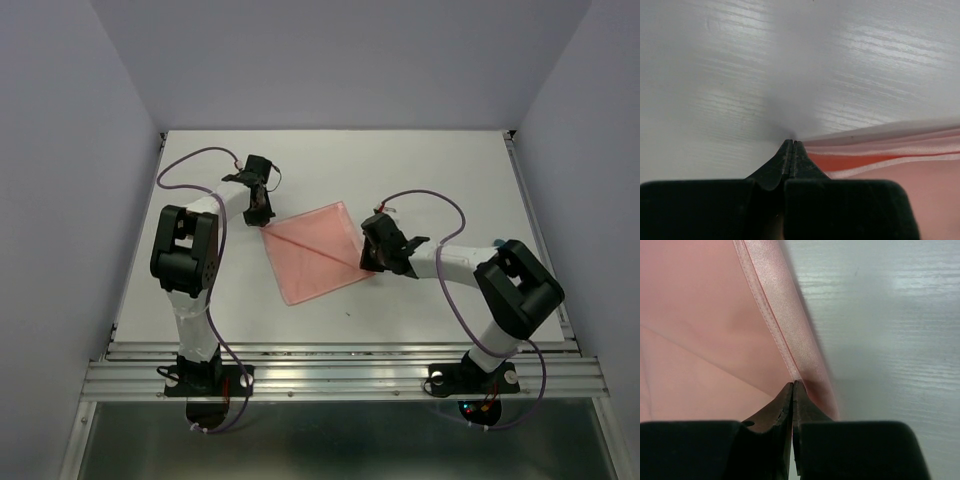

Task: Fold the napkin into a case and place the utensils inside
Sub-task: Smooth out the upper triangle-folded napkin at the center of the board, then move the upper triangle-folded napkin to the center of the board.

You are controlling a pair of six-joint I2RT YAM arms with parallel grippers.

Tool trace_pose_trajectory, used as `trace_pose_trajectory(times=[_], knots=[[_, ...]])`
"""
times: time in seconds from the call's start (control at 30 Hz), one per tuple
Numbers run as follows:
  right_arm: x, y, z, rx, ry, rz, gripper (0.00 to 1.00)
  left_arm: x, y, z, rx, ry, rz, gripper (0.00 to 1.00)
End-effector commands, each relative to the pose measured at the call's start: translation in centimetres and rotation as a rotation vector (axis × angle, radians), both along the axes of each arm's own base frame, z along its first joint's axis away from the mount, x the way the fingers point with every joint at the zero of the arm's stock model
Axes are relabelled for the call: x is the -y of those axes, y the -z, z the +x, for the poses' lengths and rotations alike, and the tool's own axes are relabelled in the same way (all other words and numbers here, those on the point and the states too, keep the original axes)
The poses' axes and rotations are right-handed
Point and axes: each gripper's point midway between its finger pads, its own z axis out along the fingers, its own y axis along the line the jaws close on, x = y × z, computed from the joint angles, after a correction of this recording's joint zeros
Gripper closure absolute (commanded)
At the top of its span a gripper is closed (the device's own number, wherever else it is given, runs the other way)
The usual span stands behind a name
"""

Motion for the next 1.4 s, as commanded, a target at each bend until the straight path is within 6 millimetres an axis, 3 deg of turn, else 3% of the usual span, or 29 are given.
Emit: trace_pose_trajectory(times=[0.0,0.1,0.3,0.57,0.8,1.07,1.17,1.27,1.37], knots=[[0.9,-1.6,0.1,0.055,0.018,-0.014,0.94,-0.6,-2.8,1.0,0.061,-0.027,0.028,1.00],[1.4,-3.4,0.7,0.112,0.037,-0.015,0.92,0.1,-5.5,1.9,0.122,-0.019,0.000,1.00],[2.9,-2.7,1.8,0.129,0.092,-0.090,0.92,1.4,-8.9,2.7,0.178,0.009,-0.028,1.00],[3.8,-0.6,1.9,0.094,0.112,-0.140,0.92,2.8,-9.6,2.2,0.181,0.038,-0.038,1.00],[2.6,2.0,-0.8,-0.004,0.030,-0.087,0.93,5.7,-10.3,2.3,0.192,0.096,-0.069,1.00],[-1.4,1.1,-5.4,-0.039,-0.056,-0.004,0.93,8.8,-10.3,1.9,0.184,0.157,-0.075,1.00],[-3.0,-0.4,-6.7,-0.033,-0.086,0.036,0.93,9.9,-10.3,1.6,0.180,0.178,-0.074,0.99],[-2.4,-1.2,-6.6,-0.013,-0.043,0.029,0.93,11.1,-10.4,1.5,0.182,0.199,-0.083,0.97],[-0.3,-3.0,-5.7,0.074,0.027,-0.012,0.91,13.3,-10.6,1.3,0.181,0.236,-0.098,0.93]])
